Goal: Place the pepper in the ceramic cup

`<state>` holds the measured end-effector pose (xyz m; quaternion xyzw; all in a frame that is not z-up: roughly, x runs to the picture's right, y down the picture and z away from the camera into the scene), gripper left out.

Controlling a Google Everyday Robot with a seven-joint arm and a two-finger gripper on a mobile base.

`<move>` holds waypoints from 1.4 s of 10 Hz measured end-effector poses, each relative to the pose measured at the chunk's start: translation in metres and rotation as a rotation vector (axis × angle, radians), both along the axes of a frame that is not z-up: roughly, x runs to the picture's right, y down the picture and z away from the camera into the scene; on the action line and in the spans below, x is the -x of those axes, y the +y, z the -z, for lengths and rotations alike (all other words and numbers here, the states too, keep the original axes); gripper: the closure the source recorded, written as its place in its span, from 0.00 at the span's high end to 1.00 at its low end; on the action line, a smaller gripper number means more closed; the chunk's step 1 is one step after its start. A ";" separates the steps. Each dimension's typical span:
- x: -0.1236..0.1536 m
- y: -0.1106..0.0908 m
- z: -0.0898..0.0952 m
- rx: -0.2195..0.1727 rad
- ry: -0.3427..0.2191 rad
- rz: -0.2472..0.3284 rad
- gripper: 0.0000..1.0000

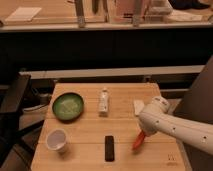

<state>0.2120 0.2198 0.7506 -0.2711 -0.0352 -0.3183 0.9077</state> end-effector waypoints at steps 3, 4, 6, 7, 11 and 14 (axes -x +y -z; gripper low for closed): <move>0.014 -0.015 0.004 -0.010 0.001 0.018 0.00; 0.019 -0.018 0.006 -0.010 -0.001 0.028 0.00; 0.042 -0.030 0.014 -0.019 -0.011 0.057 0.00; 0.048 -0.033 0.018 -0.020 -0.013 0.066 0.00; 0.072 -0.039 0.028 -0.025 -0.023 0.108 0.00; 0.102 -0.046 0.039 -0.026 -0.039 0.146 0.00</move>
